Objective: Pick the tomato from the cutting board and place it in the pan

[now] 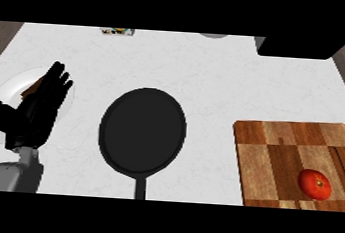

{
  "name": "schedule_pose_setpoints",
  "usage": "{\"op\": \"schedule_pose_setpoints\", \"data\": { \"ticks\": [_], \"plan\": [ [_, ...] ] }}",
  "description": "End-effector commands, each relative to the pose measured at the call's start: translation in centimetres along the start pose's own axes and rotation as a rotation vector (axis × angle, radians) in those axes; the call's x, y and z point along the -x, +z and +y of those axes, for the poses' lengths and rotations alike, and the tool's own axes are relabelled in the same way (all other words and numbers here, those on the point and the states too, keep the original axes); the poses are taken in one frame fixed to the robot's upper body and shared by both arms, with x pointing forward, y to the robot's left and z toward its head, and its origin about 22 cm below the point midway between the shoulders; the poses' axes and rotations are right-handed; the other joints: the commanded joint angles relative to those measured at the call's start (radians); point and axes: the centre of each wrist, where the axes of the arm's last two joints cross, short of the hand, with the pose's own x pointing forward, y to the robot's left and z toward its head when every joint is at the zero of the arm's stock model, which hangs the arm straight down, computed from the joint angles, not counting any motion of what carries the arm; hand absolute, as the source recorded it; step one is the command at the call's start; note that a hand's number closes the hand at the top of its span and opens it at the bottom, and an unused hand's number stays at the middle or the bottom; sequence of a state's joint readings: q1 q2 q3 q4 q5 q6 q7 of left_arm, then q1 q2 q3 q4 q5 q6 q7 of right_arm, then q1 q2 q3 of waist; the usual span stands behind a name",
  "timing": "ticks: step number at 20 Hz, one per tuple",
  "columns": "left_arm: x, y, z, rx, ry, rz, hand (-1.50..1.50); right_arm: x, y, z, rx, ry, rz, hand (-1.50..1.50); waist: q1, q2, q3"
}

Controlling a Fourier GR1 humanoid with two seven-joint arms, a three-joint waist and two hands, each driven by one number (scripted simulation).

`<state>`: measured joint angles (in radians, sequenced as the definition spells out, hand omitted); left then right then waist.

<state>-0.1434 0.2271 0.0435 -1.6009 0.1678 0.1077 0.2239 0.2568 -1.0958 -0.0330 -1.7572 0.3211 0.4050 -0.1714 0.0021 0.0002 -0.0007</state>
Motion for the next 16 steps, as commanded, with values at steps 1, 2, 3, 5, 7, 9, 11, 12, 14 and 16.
{"op": "schedule_pose_setpoints", "data": {
  "ticks": [1,2,3,5,7,9,11,12,14,16],
  "plan": [
    [-0.1,-0.6,-0.3,-0.014,0.000,0.008,0.00,-2.1,-0.6,1.0,-0.032,0.077,0.002,-1.50,-0.008,-0.001,0.000],
    [0.5,-0.2,0.3,-0.002,0.000,-0.010,0.00,-1.9,0.1,1.4,-0.046,0.119,0.002,-1.50,-0.012,-0.002,0.000],
    [-0.5,0.4,-0.9,-0.021,0.001,-0.006,0.00,-3.5,0.4,-0.2,-0.034,0.148,0.033,-1.50,-0.012,-0.004,0.000],
    [-0.1,0.7,-0.4,-0.010,0.002,0.015,0.00,-2.4,0.6,1.4,-0.031,0.208,0.068,-1.50,-0.013,-0.004,0.001],
    [-0.5,-0.2,-0.5,-0.007,-0.008,-0.011,0.00,-4.4,0.3,1.3,0.009,0.247,0.103,-1.50,-0.014,-0.003,0.000],
    [0.9,-0.7,-0.3,-0.034,-0.009,0.003,0.00,-5.2,1.0,1.2,0.004,0.244,0.107,-1.50,-0.017,-0.002,0.000],
    [0.0,0.0,0.9,-0.009,-0.006,0.000,0.00,-6.8,-1.6,0.7,0.019,0.217,0.102,-1.50,0.005,0.001,0.000],
    [-1.3,-0.4,-0.3,0.008,0.002,0.018,0.00,-7.2,-1.4,3.5,0.044,0.206,0.093,-1.50,-0.004,-0.001,0.001],
    [1.1,-0.2,-1.0,0.006,-0.003,-0.002,0.00,-10.2,-1.3,3.3,0.058,0.199,0.056,-1.50,-0.004,0.000,0.000],
    [-0.5,-0.9,0.6,-0.009,0.001,-0.002,0.00,-7.7,-2.3,3.7,0.023,0.203,0.065,-1.50,-0.004,0.000,0.001]
  ]
}}
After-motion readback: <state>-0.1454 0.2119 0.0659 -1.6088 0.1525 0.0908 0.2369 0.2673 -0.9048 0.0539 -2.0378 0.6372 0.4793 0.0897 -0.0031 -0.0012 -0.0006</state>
